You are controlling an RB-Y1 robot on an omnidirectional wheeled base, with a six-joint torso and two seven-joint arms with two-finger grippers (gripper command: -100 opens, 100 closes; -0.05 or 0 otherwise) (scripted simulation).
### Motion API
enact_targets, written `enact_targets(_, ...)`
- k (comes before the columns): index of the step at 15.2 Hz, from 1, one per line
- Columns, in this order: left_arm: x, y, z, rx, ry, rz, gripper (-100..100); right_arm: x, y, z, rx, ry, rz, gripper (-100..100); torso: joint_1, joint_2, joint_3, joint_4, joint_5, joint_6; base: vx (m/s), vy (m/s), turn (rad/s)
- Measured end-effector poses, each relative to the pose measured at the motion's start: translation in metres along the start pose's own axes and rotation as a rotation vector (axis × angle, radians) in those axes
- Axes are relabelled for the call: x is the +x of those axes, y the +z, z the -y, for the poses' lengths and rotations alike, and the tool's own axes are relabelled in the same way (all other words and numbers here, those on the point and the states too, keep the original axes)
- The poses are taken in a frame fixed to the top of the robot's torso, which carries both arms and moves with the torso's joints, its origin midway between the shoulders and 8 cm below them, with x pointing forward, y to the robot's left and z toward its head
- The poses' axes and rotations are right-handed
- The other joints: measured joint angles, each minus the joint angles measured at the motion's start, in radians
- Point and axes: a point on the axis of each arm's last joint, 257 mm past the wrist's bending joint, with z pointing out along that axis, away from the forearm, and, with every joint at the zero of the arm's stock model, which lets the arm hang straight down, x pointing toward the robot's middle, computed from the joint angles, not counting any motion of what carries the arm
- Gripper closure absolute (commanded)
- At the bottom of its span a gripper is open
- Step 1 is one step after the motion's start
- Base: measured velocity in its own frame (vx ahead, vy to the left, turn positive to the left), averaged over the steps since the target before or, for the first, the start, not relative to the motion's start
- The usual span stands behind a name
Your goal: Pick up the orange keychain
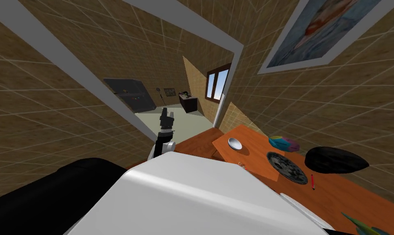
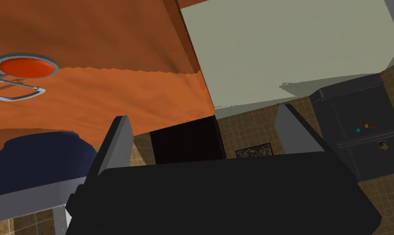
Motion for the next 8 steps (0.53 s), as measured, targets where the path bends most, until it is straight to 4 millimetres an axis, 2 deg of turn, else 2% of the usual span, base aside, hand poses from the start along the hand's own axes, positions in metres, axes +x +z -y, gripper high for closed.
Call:
enact_targets(3, 0.000, 0.000, 0.000, 0.000, 0.000, 0.000, 0, 0.031, -0.016, 0.015, 0.018, -0.042, -0.077, -100, -0.001, 0.002, 0.001, 0.000, 0.000, 0.000, 0.039, 0.013, 0.140)
enact_targets(8, 0.000, 0.000, 0.000, 0.000, 0.000, 0.000, 0, 0.071, -0.039, 0.035, 0.039, -0.104, -0.186, -100, -0.001, 0.002, 0.001, 0.001, 0.000, 0.000, 0.039, 0.012, 0.169)
